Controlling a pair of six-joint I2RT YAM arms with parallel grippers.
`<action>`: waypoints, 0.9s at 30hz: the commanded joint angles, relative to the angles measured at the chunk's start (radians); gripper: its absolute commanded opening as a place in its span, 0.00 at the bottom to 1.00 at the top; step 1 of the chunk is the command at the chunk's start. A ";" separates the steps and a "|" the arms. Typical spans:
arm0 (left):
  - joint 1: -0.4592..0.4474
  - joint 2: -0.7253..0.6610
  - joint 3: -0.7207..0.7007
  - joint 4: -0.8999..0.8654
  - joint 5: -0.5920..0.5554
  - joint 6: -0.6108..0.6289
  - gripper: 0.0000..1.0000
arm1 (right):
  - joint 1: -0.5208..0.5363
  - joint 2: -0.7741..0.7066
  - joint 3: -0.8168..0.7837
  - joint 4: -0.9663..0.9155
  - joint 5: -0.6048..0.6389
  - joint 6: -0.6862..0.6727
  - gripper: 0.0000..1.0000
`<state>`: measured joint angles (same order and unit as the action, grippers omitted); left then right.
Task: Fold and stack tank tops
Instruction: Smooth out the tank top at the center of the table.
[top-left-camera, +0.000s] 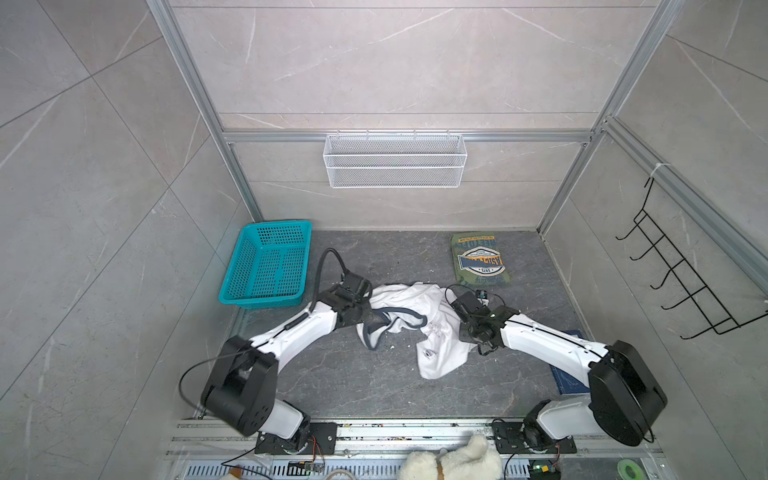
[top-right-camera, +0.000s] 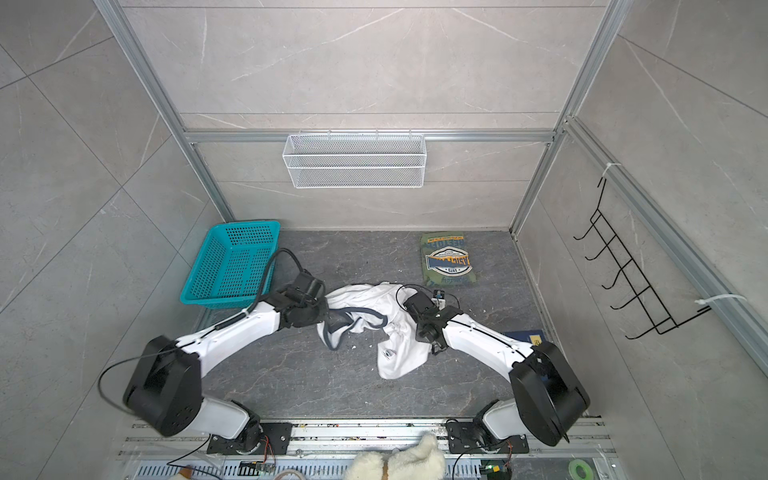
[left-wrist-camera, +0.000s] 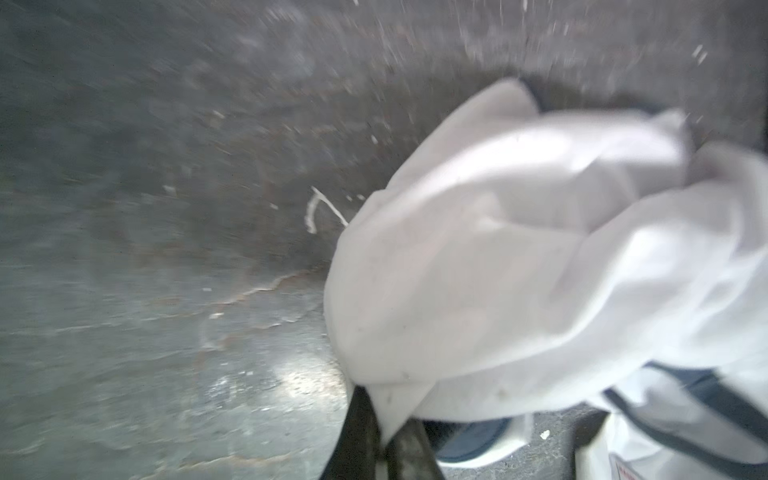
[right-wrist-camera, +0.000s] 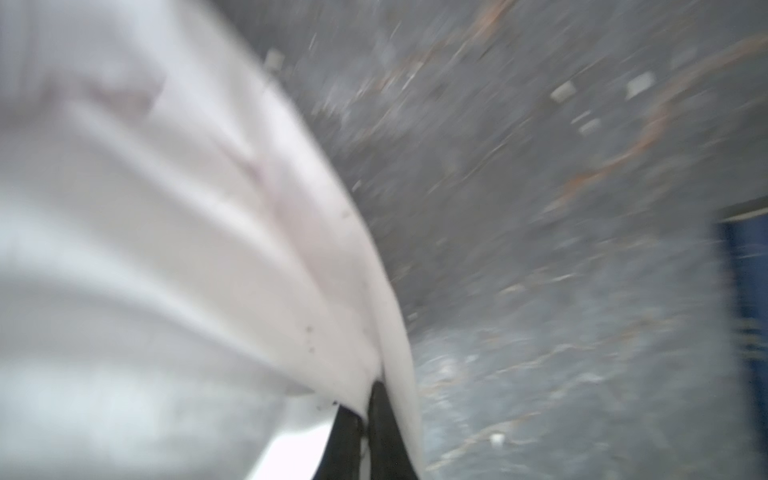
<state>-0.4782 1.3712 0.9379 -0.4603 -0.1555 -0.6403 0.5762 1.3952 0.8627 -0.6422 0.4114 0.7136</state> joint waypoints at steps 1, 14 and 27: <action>0.084 -0.123 -0.030 -0.054 -0.040 0.055 0.00 | -0.056 -0.033 0.037 -0.104 0.104 -0.056 0.06; 0.119 0.065 0.099 -0.174 -0.024 0.069 0.61 | -0.090 0.156 0.205 -0.132 0.048 -0.181 0.38; -0.331 0.009 0.012 -0.007 0.022 -0.259 0.72 | -0.190 -0.085 0.093 -0.136 -0.033 -0.203 0.62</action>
<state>-0.8188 1.3952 0.9962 -0.5625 -0.1558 -0.7723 0.4015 1.3334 0.9798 -0.7597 0.4156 0.5251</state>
